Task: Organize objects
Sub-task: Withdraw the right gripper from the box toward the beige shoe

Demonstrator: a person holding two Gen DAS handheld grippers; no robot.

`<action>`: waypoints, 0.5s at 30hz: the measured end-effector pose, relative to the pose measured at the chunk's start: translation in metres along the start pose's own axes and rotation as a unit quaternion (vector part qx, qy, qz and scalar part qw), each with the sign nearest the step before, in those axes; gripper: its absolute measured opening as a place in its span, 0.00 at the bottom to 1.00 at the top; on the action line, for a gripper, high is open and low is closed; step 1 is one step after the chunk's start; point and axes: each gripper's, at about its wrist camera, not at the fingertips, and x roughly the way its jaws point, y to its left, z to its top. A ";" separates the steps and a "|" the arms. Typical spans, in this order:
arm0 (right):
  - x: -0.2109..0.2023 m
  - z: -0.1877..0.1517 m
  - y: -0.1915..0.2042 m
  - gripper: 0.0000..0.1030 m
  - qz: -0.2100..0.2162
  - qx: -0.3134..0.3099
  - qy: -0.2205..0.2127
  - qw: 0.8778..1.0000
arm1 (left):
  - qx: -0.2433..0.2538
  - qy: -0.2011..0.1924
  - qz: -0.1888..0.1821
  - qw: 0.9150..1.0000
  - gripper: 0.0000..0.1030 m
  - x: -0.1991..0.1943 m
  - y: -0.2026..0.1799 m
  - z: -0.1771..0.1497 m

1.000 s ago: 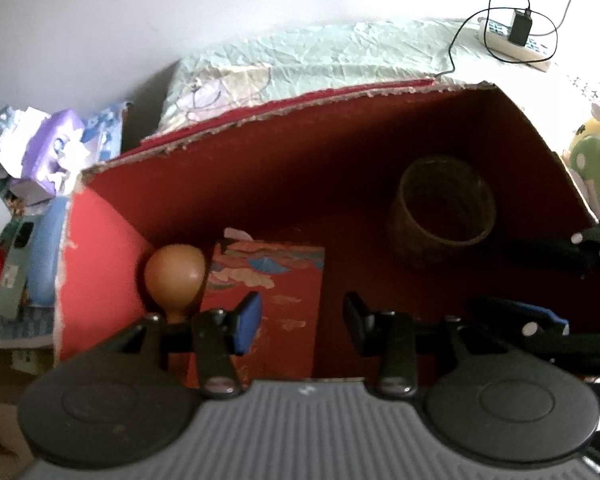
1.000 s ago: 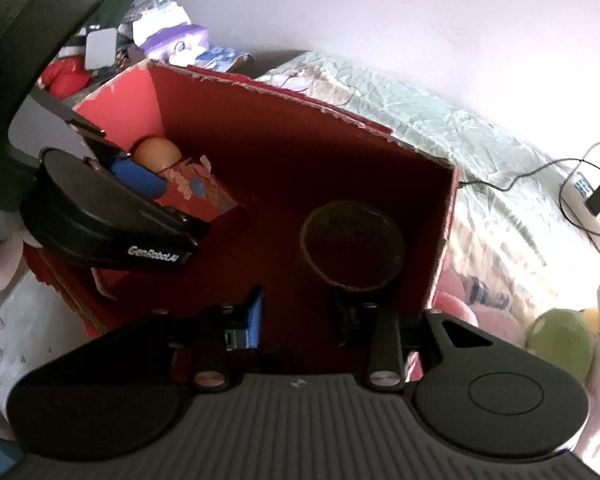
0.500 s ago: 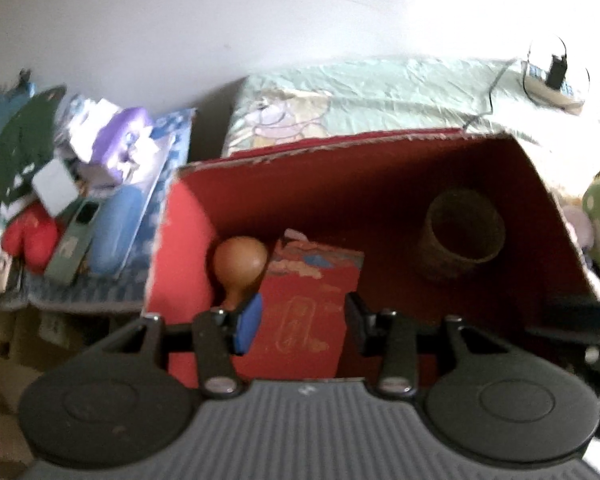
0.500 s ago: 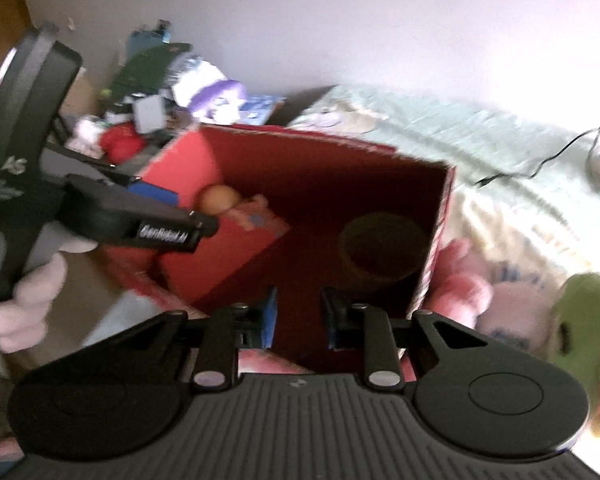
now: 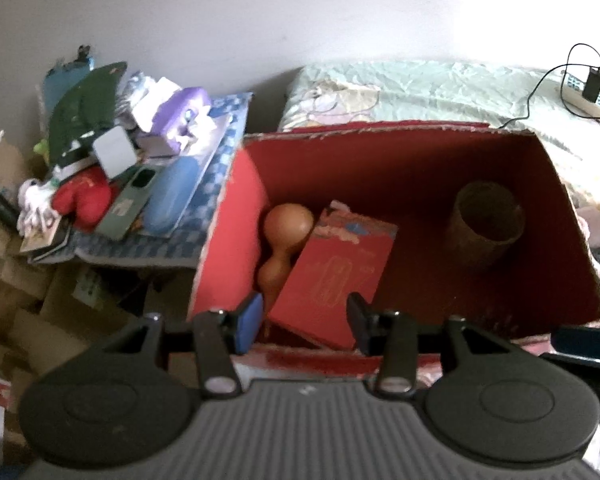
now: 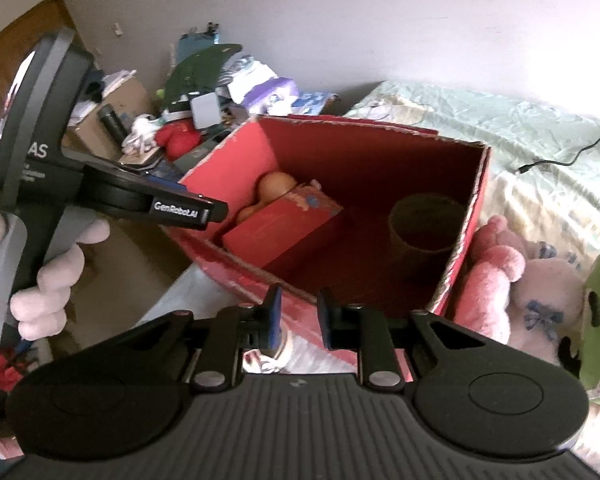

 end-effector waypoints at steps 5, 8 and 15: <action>0.003 -0.010 -0.001 0.21 0.022 0.011 0.014 1.000 | -0.014 0.005 0.031 0.999 0.46 -0.009 0.005 -0.010; 0.006 -0.018 -0.002 0.21 0.030 0.016 0.023 0.999 | -0.021 0.011 0.036 0.999 0.46 -0.011 0.007 -0.016; 0.016 -0.034 -0.014 0.21 0.032 0.050 0.049 0.997 | -0.034 0.035 0.015 0.999 0.46 -0.009 0.007 -0.039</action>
